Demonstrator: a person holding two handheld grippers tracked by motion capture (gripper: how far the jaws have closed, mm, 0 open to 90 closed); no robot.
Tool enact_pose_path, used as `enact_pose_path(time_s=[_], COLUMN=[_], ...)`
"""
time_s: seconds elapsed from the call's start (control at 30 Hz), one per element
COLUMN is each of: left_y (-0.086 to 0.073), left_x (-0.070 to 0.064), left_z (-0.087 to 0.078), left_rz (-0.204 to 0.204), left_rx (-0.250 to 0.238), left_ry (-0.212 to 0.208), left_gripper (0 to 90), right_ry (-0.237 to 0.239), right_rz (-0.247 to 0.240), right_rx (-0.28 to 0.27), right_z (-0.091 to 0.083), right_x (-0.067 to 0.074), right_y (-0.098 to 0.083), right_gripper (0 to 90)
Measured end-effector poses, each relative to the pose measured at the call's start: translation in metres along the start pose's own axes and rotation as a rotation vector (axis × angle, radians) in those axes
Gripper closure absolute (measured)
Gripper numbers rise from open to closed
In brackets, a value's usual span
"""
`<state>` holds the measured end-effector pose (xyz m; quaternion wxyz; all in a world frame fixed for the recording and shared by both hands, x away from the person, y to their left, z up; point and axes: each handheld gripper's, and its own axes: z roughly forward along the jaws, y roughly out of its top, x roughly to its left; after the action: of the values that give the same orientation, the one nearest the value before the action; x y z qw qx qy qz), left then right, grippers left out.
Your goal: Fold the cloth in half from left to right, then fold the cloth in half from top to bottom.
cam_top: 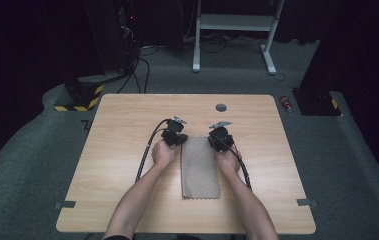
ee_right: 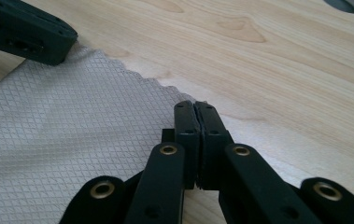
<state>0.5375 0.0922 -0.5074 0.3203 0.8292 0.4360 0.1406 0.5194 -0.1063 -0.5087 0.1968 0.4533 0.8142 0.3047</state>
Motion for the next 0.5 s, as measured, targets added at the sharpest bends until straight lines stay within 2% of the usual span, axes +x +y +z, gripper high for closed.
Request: enact_pose_path(time_s=[0.23,0.3,0.33,0.4,0.43,0.5], left_y=[0.007,0.006,0.004,0.0,-0.002,-0.007], left_x=[-0.002,-0.002,-0.002,0.001,0.002,0.001], left_z=[0.005,0.005,0.004,0.001,-0.002,-0.01], left_rz=[0.02,0.009,-0.003,-0.061,-0.079,-0.104], left_rx=[-0.002,-0.003,-0.01,-0.021,-0.022,-0.037], left_ry=[0.013,0.02,0.019,-0.007,-0.006,-0.008], left_gripper=[89.2,88.2,85.2,70.3,63.7,56.9], right_ry=[-0.018,-0.017,-0.007,0.022,0.022,0.024], right_rz=[0.023,0.033,0.048,0.071,0.075,0.072], right_rx=[0.002,0.004,0.0,-0.015,-0.02,-0.035], right_z=[0.002,0.001,-0.001,-0.005,-0.009,-0.017], right_x=[-0.004,-0.006,-0.007,-0.012,-0.013,-0.015], right_y=[-0.002,-0.002,-0.003,-0.003,-0.003,-0.004], right_gripper=[87.4,80.0,74.8,69.3,67.2,63.5])
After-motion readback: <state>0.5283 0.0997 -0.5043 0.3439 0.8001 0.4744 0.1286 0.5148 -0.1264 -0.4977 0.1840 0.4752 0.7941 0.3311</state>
